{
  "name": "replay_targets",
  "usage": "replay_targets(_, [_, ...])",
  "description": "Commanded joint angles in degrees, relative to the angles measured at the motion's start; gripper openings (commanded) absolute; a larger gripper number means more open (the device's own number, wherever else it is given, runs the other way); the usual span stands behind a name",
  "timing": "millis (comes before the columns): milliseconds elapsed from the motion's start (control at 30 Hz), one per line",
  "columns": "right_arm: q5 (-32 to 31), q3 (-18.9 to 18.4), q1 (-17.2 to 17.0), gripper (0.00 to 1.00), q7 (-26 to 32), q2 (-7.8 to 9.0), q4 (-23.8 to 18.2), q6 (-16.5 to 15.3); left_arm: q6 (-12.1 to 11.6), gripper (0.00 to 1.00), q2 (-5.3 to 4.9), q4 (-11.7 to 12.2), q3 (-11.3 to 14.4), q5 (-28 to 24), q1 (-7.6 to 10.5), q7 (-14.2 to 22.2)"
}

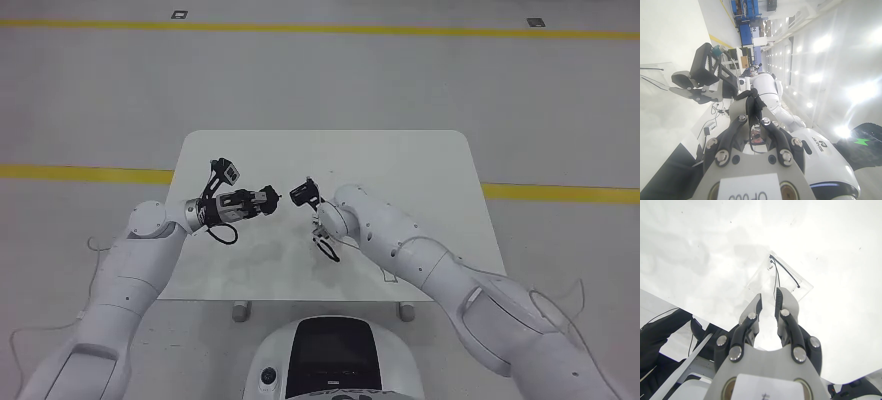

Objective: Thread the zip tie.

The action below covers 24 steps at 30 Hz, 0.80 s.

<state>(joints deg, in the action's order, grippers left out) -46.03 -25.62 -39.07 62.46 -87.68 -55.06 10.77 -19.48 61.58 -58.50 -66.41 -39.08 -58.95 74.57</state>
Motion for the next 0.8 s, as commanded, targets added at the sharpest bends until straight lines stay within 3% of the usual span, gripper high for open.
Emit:
replay_targets(0, [-0.1,0.0,0.0,0.02,-0.1,-0.33,0.8,-0.3,0.0,0.00,0.00,0.0,0.0,0.0,0.00,0.0])
replay_targets(467, [0.7,1.0,1.0,0.05,-2.6,-4.26,9.6,-3.0,0.0,0.00,0.00,0.0,0.0,0.0,0.00,0.0])
replay_targets(767, [1.4,1.9,2.2,0.18,-1.5,-7.14,14.9,-5.3,0.0,0.00,0.00,0.0,0.0,0.0,0.00,0.0])
